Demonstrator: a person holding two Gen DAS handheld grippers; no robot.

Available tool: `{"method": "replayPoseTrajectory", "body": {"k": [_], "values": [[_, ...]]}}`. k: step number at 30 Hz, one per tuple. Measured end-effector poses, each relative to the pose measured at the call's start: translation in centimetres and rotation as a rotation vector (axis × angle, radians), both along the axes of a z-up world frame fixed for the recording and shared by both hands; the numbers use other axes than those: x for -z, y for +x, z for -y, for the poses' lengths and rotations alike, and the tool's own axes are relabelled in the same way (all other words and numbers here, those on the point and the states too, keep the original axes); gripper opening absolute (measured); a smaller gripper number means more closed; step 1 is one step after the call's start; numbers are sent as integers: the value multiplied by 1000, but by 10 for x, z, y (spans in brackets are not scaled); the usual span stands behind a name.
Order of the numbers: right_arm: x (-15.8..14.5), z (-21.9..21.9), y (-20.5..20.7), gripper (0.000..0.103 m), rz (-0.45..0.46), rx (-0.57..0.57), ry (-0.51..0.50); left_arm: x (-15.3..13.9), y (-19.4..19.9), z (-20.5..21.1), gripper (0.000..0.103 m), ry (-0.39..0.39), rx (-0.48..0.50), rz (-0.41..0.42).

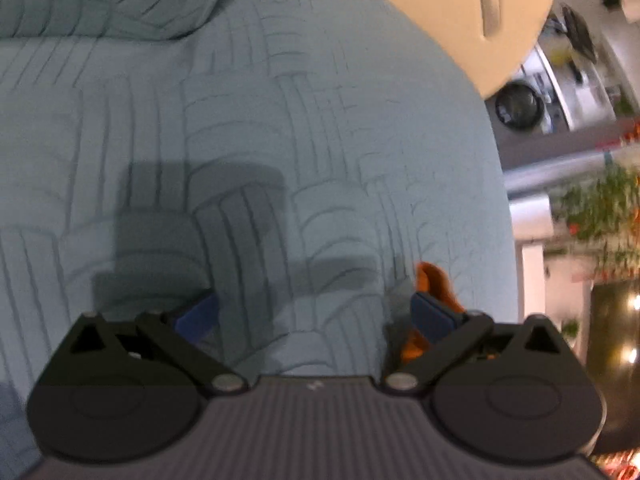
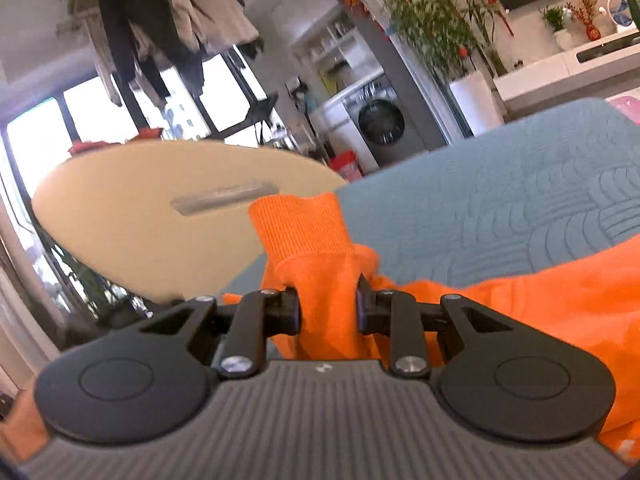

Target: Fold clothes

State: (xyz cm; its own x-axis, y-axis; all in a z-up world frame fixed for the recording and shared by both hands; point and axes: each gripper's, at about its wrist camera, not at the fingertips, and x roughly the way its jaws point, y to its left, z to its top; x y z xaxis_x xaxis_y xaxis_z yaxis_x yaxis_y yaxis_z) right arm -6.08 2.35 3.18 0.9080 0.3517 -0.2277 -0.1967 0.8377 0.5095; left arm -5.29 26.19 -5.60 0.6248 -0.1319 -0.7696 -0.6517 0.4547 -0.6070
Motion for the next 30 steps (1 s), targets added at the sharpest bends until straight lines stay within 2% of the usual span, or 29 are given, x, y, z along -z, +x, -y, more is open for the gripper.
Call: {"method": "replayPoseTrajectory", "body": {"k": [3,6,8,9,11,14,16,21,23,24,25,26,27,29,30], "values": [[-11,-10,-9,28,66,-37,-70,-3,7,19,103,51,81,-19],[-22,-17,-23,28,124,-64,-129,-2,9,29,103,-91,172,10],[-24,-8,-26,28,122,-57,-114,2,11,37,103,-250,258,43],[-25,-2,-26,28,116,-50,-104,5,15,42,103,-294,300,47],[-25,7,-21,28,111,-38,-94,12,24,50,103,-326,349,46],[-29,-1,-27,28,138,-60,-156,34,33,50,103,-464,279,77],[-29,-14,-41,28,170,-108,-244,41,38,51,103,-505,269,92],[-23,-56,-73,28,265,-242,-536,43,53,45,103,-503,313,91],[-20,-66,-79,26,280,-262,-601,41,53,37,103,-477,335,71],[-21,-67,-79,26,274,-273,-607,37,56,33,103,-443,377,54],[-21,-67,-76,26,257,-286,-598,32,56,31,103,-420,408,49],[-21,-65,-73,27,231,-310,-567,24,59,25,103,-352,460,54],[-22,-61,-68,27,199,-364,-504,16,60,19,103,-281,479,53],[-23,-46,-56,29,131,-510,-310,15,64,11,103,-249,487,46],[-25,-38,-49,29,103,-547,-237,15,66,8,103,-236,490,42]]}}
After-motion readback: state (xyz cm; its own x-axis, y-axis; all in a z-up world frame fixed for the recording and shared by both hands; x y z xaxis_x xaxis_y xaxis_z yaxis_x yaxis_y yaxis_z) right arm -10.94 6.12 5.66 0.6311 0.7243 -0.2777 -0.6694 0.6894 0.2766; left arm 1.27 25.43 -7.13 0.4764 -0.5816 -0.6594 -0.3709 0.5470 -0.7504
